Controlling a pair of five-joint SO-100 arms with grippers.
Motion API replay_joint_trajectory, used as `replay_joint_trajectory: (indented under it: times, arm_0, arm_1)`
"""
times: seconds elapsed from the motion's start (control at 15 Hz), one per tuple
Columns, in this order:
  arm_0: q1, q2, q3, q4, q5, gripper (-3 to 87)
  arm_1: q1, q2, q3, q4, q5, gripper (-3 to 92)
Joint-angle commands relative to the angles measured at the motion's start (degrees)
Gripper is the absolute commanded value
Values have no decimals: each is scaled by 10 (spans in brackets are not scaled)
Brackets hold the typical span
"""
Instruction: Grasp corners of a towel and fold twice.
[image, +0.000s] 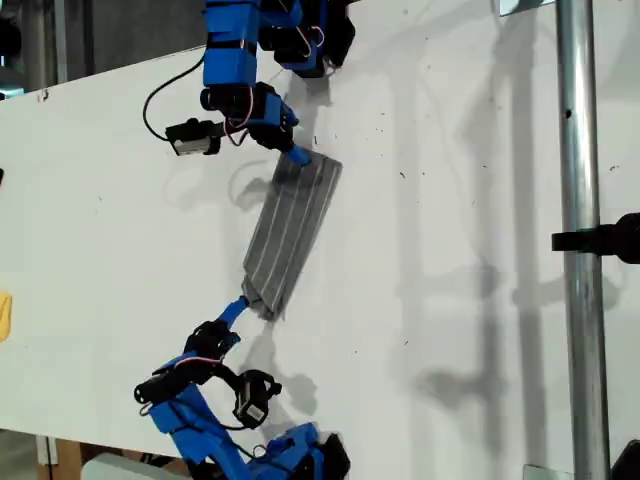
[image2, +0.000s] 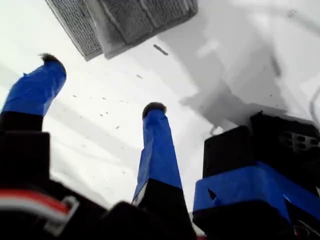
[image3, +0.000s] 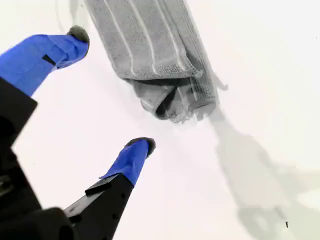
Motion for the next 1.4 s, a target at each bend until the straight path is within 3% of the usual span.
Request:
replay_joint_trajectory:
  times: [0.0, 0.13, 0.33, 0.47, 0.53, 0.6, 0.73, 0.8, 1.07, 1.33]
  arm_0:
    - [0, 185, 79, 3, -21, 349]
    - [26, 315, 171, -12, -56, 333]
    - [133, 615, 394, -74, -189, 216]
    - [252, 901, 593, -188, -250, -28]
    - [279, 1048, 683, -189, -308, -28]
    - [294, 1063, 721, -156, -358, -28]
    - [340, 1067, 801, -191, -381, -28]
    - [344, 1067, 822, -198, -383, -28]
    - [353, 1067, 837, -198, -403, -28]
    - [357, 1067, 838, -194, -405, -28]
  arm_1:
    - [0, 162, 21, 59, 54, 343]
    - [-48, 267, 39, 58, 131, 338]
    - [-211, 395, 127, 25, 348, 336]
    - [-298, 358, 144, 18, 445, 336]
    - [-342, 363, 157, 17, 493, 337]
    - [-368, 376, 180, 6, 520, 344]
    - [-349, 408, 206, -11, 490, 365]
    - [-326, 410, 208, -16, 472, 424]
    - [-181, 442, 218, -64, 315, 485]
    - [-140, 396, 305, -134, 330, 480]
